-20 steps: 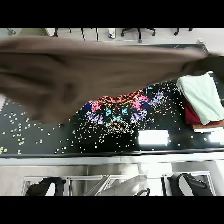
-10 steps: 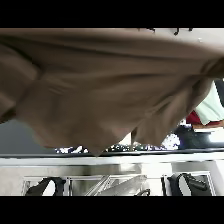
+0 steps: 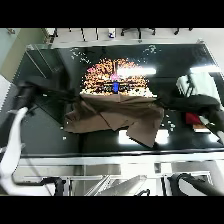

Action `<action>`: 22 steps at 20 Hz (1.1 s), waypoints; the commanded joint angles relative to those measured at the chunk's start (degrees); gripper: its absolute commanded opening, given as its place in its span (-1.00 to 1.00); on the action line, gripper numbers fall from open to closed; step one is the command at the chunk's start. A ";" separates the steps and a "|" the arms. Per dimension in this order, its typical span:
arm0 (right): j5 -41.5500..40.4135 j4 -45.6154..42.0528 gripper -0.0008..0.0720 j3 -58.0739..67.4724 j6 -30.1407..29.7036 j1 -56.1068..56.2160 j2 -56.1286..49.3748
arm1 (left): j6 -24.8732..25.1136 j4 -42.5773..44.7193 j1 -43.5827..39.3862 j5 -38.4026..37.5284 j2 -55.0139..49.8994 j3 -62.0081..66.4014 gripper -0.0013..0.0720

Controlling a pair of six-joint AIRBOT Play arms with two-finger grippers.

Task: Fold the shirts.

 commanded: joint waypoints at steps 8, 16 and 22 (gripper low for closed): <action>2.73 -0.46 -0.04 17.11 -1.01 -0.90 -24.17 | 0.37 -4.87 0.85 7.93 -31.12 35.23 0.16; -23.04 -8.15 0.52 17.55 -0.98 -18.71 -20.35 | -3.80 1.73 11.63 20.44 -15.78 16.61 0.67; -22.75 -9.60 0.51 9.92 -5.62 -23.58 -20.46 | -1.92 8.28 19.37 10.71 -0.50 -14.64 0.67</action>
